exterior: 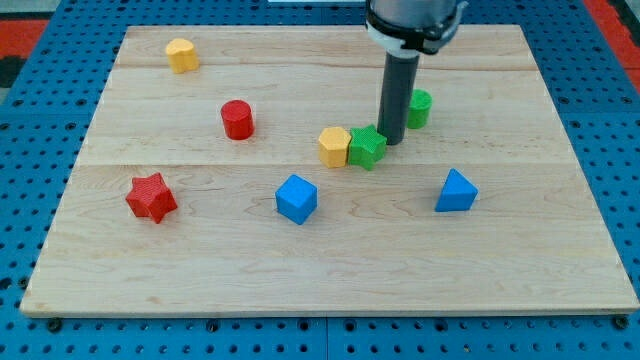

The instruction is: Move the red star to center left

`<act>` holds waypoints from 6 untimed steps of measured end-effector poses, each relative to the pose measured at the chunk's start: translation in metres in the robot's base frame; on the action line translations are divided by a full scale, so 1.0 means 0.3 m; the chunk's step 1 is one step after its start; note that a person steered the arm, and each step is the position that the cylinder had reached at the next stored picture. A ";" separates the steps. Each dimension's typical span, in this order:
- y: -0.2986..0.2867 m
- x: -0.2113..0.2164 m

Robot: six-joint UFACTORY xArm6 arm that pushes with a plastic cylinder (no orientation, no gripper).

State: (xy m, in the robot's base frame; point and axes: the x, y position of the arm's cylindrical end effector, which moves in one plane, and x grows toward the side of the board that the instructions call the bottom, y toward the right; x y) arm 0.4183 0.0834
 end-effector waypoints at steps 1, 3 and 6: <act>-0.050 0.122; -0.109 0.373; -0.880 0.315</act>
